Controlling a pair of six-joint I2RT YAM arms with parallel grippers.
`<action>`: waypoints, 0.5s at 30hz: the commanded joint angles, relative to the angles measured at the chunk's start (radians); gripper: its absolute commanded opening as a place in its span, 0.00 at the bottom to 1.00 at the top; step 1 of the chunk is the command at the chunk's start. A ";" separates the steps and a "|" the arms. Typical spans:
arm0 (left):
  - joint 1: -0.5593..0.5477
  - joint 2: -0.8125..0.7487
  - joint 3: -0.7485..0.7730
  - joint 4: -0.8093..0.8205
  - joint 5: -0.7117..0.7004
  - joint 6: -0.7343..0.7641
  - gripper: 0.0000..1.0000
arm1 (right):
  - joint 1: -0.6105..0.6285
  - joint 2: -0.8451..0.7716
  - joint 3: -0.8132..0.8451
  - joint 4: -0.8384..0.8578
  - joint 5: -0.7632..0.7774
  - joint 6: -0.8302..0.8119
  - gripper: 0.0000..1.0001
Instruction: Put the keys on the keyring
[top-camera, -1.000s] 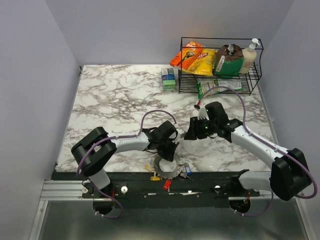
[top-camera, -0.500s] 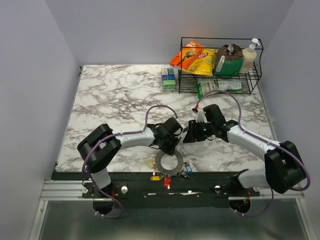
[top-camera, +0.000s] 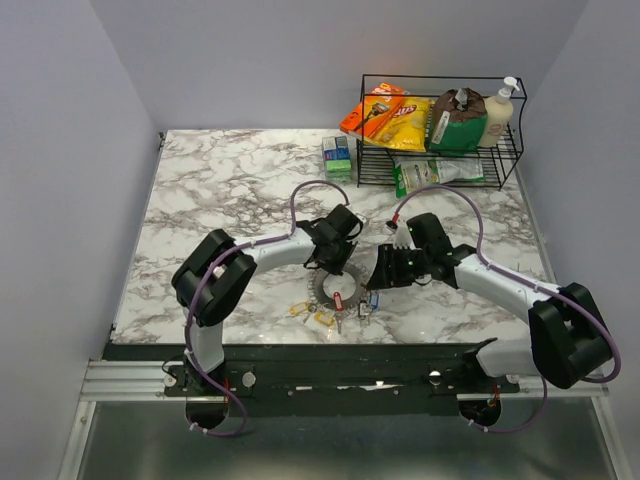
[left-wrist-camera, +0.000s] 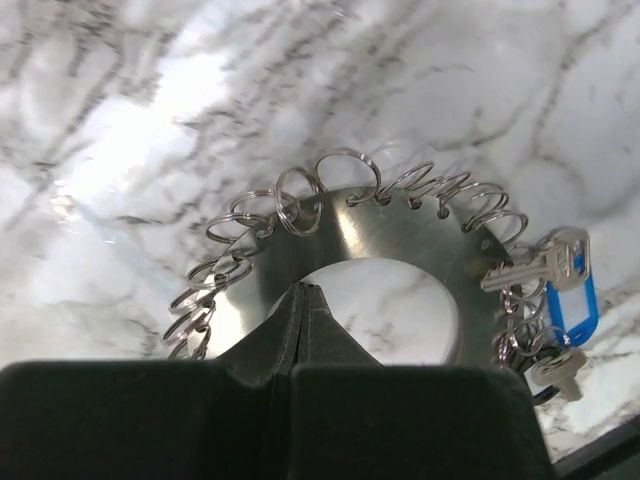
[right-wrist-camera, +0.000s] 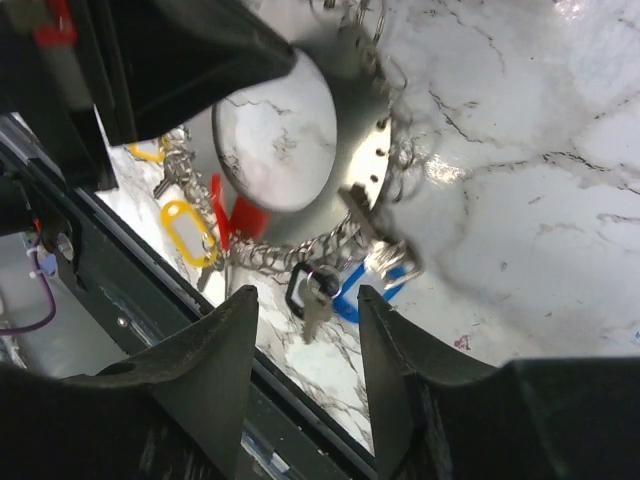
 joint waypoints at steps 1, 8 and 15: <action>0.018 0.026 -0.002 -0.090 -0.083 0.067 0.00 | 0.004 0.007 0.005 0.028 0.006 0.006 0.54; 0.016 -0.157 -0.195 -0.035 -0.001 -0.016 0.00 | 0.004 0.039 0.024 0.033 0.035 -0.003 0.54; 0.022 -0.188 -0.318 0.020 -0.004 -0.099 0.00 | 0.004 0.166 0.141 0.052 0.172 0.010 0.54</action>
